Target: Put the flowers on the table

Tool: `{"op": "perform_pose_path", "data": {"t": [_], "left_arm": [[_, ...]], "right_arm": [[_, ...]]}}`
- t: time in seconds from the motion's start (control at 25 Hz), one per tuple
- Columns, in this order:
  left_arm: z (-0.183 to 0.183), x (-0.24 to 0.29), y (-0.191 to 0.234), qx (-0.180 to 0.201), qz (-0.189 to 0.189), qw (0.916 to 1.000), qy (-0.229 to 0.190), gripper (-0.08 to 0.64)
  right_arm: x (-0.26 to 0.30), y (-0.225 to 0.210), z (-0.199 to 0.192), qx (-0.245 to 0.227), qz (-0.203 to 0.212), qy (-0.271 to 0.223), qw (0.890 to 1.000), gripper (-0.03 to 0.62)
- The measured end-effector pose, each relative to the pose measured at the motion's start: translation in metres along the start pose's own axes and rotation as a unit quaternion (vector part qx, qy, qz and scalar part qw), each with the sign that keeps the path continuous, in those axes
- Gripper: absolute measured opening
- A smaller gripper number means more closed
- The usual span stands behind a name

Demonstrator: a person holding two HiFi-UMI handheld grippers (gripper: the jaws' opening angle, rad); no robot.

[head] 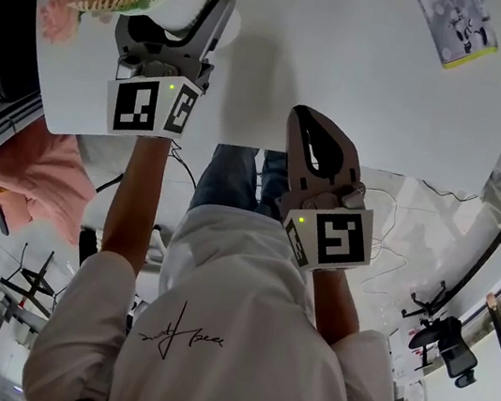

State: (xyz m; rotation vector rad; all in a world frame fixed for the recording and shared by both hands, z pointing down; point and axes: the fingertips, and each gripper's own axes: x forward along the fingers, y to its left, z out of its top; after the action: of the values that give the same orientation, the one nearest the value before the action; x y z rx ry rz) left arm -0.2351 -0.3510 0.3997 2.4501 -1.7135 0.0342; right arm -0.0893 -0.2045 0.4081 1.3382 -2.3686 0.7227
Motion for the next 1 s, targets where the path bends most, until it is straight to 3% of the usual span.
{"op": "perform_pose_path", "data": {"t": [1.0], "left_arm": [[-0.016, -0.027, -0.025, 0.073, 0.022, 0.9970, -0.012, 0.422]], "right_arm": [[-0.022, 0.002, -0.020, -0.009, 0.008, 0.007, 1.000, 0.026]]}}
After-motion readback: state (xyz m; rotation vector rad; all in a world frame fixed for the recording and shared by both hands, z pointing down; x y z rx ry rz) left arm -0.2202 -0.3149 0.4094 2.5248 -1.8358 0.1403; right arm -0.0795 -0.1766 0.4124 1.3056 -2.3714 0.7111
